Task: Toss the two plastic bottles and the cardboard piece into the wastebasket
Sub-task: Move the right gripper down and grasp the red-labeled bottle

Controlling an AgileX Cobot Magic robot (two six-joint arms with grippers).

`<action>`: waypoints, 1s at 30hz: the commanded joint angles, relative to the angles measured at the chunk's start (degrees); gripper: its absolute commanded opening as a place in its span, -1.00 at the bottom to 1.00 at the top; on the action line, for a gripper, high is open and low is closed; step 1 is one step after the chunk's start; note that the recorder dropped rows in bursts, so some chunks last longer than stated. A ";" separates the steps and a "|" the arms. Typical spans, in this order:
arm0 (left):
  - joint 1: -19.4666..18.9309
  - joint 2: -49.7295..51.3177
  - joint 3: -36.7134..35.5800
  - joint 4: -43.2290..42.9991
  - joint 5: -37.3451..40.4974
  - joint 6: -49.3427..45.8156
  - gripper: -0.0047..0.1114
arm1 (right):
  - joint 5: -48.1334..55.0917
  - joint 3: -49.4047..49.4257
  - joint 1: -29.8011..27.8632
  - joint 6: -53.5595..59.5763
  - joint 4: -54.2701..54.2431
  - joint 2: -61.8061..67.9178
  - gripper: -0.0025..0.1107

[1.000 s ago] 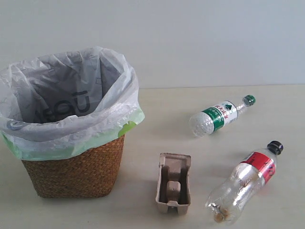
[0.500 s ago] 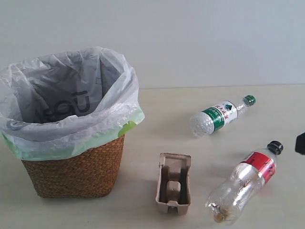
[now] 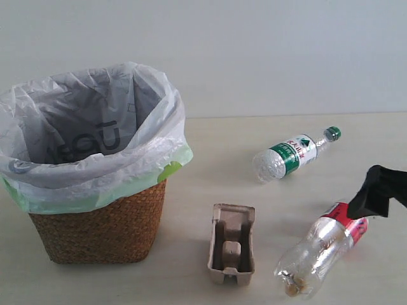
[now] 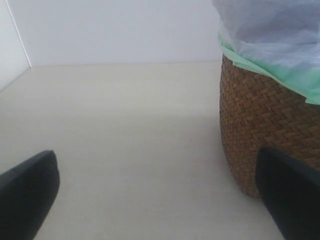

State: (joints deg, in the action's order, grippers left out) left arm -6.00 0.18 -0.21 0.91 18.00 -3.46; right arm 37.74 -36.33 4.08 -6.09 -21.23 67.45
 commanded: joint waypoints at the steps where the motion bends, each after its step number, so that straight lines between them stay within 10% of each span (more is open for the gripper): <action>1: -0.14 -0.18 0.21 0.12 -0.48 0.50 0.94 | -6.62 -0.32 -0.07 7.84 -8.06 7.65 0.90; 30: -0.14 -0.18 0.21 0.12 -0.48 0.50 0.94 | -24.65 -0.35 9.84 13.34 -20.39 22.64 0.90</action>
State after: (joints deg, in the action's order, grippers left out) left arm -6.00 0.18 -0.21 0.91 18.00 -3.46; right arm 12.26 -36.43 13.72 7.29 -41.78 90.06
